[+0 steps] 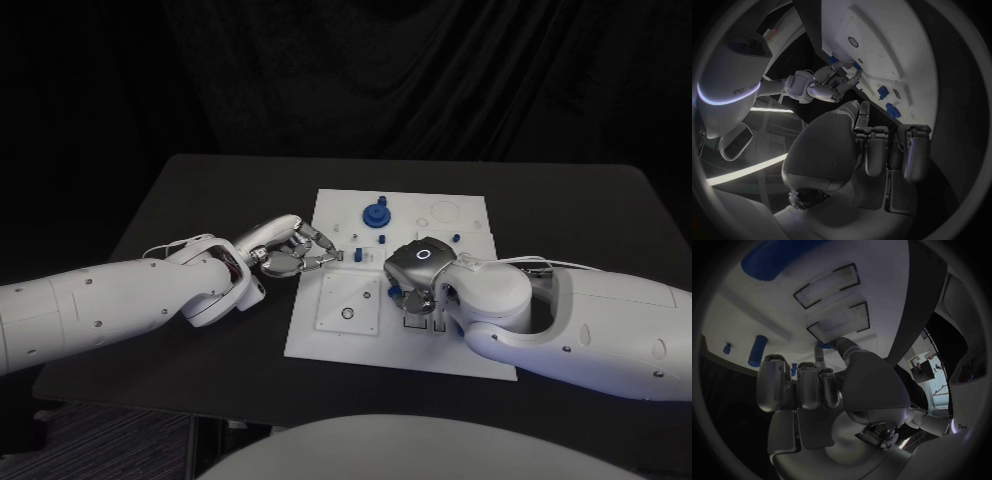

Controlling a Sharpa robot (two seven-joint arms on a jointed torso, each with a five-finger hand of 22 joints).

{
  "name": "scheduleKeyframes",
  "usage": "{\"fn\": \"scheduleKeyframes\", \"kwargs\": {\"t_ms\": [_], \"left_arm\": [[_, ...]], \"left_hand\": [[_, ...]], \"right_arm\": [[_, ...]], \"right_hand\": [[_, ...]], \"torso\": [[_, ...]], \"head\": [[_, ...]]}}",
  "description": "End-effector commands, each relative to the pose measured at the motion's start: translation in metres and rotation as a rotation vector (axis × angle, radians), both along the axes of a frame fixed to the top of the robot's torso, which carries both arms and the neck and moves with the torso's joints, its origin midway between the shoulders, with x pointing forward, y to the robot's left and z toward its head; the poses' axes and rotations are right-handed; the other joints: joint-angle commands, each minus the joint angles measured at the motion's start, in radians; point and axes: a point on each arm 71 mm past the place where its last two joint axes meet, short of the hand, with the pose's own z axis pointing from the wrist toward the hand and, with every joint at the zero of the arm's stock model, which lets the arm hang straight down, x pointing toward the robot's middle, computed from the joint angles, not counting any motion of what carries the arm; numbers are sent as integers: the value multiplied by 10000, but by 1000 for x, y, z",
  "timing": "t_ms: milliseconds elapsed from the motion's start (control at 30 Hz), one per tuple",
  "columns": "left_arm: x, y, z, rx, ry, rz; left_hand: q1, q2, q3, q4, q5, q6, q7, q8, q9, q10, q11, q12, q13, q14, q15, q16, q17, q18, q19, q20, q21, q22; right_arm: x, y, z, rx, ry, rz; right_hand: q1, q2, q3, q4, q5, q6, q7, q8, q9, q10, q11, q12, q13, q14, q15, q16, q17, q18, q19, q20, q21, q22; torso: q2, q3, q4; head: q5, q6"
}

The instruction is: Assemble the parts on the task board

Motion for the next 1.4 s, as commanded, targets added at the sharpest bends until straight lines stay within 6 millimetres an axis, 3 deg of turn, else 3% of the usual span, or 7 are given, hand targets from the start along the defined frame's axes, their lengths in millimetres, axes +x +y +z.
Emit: {"fn": "scheduleKeyframes", "kwargs": {"t_ms": [33, 533, 667, 900, 1133, 1267, 1400], "left_arm": [[-1, -2, -1, -88, 134, -114], [-3, -5, -5, -167, 289, -207], [-3, -10, -7, -364, 587, -238], [-5, -21, -8, -554, 910, -516], [-6, -31, -9, -649, 1053, -781], [-6, -36, -10, -747, 1158, -877], [-6, -38, -10, -859, 1204, -923]], "left_hand": [[91, -6, 56, -4, 40, 68, -34, 37, 12, 1061, 31, 15, 2601, 1075, 65, 26, 2634, -86, 691, 78, -41, 2462], [-190, 33, -131, 190, -139, 9, -2, 23, 43, 1061, 58, 15, 2601, 1075, 82, 26, 2634, -73, 654, 98, -85, 2445], [-690, 248, -453, 254, -555, -83, 17, -29, 44, 1061, 79, 15, 2601, 1075, 103, 26, 2634, -49, 585, 123, -170, 2413], [-1526, 566, -891, 277, -625, -336, 104, -148, -65, 1061, 169, 15, 2601, 1075, 183, 26, 2634, 3, 430, 195, -359, 2344], [-2367, 886, -1369, 292, -637, -440, 132, -148, -159, 1061, 203, 15, 2601, 1075, 217, 26, 2634, 26, 362, 236, -440, 2314], [-2714, 1133, -1586, 287, -485, -477, 138, -136, -193, 1061, 210, 15, 2601, 1075, 228, 26, 2634, 37, 326, 247, -481, 2300], [-2834, 1168, -1713, 288, -437, -432, 127, -105, -187, 1061, 207, 15, 2601, 1075, 228, 26, 2634, 47, 296, 249, -517, 2287]], "right_arm": [[-1, -2, -1, 591, 33, 96], [1, -18, 25, 2691, -401, -343], [4, -19, 39, 3605, -752, -281], [6, -14, 50, 4553, -1024, -40], [8, -8, 49, 4638, -1012, 85], [7, -4, 48, 4680, -979, 183], [6, 0, 47, 4670, -932, 263]], "right_hand": [[67, 70, 70, -48, 48, 259, -157, 74, 173, 1042, -80, 27, 2632, 663, -82, 56, 548, -102, 272, -84, 91, 1956], [-181, 50, 48, -4, -64, 422, -213, 136, 255, 1042, -123, 27, 2632, 668, -114, 89, 570, -117, 296, -119, 168, 1976], [-220, 46, 45, 6, -63, 472, -234, 153, 271, 1042, -138, 27, 2632, 666, -124, 85, 557, -120, 302, -127, 187, 1980], [-207, 50, 77, -24, -22, 541, -269, 175, 293, 1042, -168, 27, 2632, 662, -146, 77, 538, -120, 301, -142, 190, 1980], [-263, 49, 69, -2, -145, 571, -281, 173, 309, 1042, -181, 27, 2632, 656, -161, 66, 516, -118, 296, -158, 183, 1977], [-268, 57, 73, 1, -167, 579, -285, 172, 312, 1042, -185, 27, 2632, 652, -164, 56, 498, -115, 292, -161, 173, 1974], [-256, 67, 86, -7, -176, 580, -292, 170, 315, 1042, -190, 27, 2632, 650, -167, 51, 490, -111, 285, -164, 154, 1968]], "torso": [[4, 3, 7], [-30, 11, -3], [-37, 6, -1], [-33, -1, -37], [-27, -11, 40], [-15, -14, 13], [-11, -12, 12]], "head": [[13, -1], [78, -1], [104, -1], [201, -1], [150, -1], [184, -1], [211, -1]]}}
